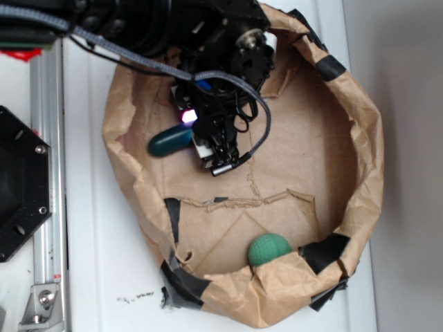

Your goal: Grab the plastic pickle.

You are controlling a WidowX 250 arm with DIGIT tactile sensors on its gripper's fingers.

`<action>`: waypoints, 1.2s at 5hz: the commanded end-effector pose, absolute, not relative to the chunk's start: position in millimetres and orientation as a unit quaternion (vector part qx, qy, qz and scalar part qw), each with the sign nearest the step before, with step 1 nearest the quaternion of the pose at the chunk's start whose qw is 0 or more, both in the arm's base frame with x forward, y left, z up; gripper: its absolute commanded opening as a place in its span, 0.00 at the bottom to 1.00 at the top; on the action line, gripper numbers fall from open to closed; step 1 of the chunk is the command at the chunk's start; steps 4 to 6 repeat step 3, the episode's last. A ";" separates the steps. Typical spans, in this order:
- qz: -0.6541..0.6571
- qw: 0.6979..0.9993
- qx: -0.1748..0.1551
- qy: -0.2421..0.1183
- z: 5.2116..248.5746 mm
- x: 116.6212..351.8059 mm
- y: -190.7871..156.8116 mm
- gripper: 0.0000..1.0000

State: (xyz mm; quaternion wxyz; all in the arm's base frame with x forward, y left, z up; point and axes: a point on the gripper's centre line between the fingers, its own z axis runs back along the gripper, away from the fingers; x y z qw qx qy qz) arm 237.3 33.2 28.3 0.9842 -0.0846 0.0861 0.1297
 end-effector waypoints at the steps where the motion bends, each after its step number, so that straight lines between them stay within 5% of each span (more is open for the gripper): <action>1: 0.036 0.996 -0.034 -0.074 146.0 274.4 26.2 0.00; 2: 0.022 0.994 -0.061 -0.091 161.1 286.3 12.2 0.00; 6: 0.008 0.995 -0.042 -0.089 152.6 284.6 2.2 0.00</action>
